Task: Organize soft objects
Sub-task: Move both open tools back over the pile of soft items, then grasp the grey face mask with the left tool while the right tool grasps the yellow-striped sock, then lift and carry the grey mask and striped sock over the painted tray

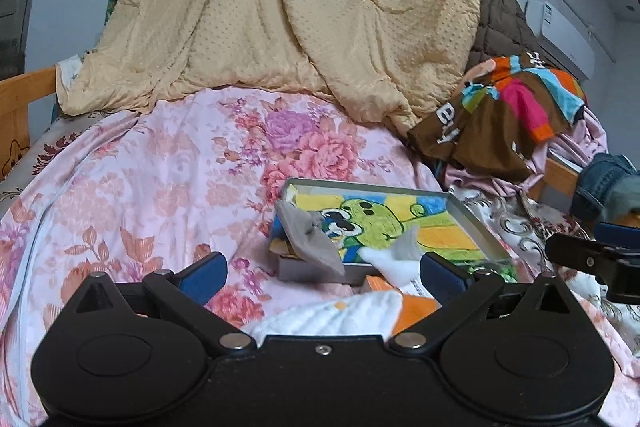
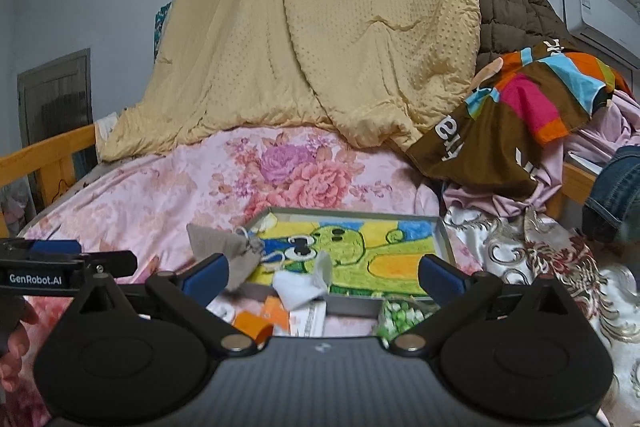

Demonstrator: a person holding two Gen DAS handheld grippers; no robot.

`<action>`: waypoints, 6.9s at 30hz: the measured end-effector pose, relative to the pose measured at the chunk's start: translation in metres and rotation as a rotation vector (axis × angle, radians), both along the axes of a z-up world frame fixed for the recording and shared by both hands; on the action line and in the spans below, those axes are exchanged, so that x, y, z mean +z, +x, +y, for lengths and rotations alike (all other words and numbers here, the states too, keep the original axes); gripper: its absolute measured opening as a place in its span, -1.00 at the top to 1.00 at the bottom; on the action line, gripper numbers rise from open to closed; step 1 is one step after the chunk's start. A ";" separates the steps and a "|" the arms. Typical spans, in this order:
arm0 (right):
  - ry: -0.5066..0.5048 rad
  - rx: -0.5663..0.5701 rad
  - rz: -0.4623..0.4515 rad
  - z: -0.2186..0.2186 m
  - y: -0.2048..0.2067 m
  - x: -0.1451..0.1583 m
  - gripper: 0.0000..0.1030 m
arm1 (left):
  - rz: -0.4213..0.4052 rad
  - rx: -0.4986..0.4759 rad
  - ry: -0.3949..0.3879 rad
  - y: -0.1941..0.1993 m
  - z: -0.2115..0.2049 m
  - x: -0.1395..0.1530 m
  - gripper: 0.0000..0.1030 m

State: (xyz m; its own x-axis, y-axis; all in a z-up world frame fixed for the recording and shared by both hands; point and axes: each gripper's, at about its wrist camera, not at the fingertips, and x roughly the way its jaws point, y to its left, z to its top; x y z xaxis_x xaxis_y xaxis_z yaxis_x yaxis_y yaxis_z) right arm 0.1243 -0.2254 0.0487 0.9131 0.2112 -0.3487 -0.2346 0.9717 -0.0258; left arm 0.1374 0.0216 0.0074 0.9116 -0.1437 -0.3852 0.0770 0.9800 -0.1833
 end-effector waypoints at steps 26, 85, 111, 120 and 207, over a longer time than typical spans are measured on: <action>-0.143 -0.159 0.365 -0.022 -0.009 -0.049 -0.99 | 0.243 -0.210 0.072 -0.007 -0.032 -0.039 -0.98; 0.094 -0.062 0.772 -0.034 0.054 -0.120 -0.49 | 0.482 -0.433 0.123 0.018 -0.066 -0.094 -0.45; 0.314 -0.052 0.799 -0.048 0.045 -0.117 0.49 | 0.492 -0.293 -0.100 0.025 -0.036 -0.083 0.43; 0.408 0.019 0.774 -0.042 0.032 -0.102 0.50 | 0.486 -0.294 -0.182 0.019 -0.029 -0.075 0.50; 0.424 0.047 0.192 0.015 0.182 -0.058 0.49 | 0.120 -0.162 -0.033 0.195 -0.015 -0.049 0.49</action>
State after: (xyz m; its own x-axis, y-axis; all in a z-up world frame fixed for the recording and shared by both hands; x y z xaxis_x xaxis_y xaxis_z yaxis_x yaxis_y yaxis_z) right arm 0.3061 -0.2103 -0.0096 0.8269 0.4107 -0.3842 -0.2401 0.8756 0.4192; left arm 0.3323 0.0065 -0.0414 0.8234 -0.2992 -0.4823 0.2088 0.9499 -0.2327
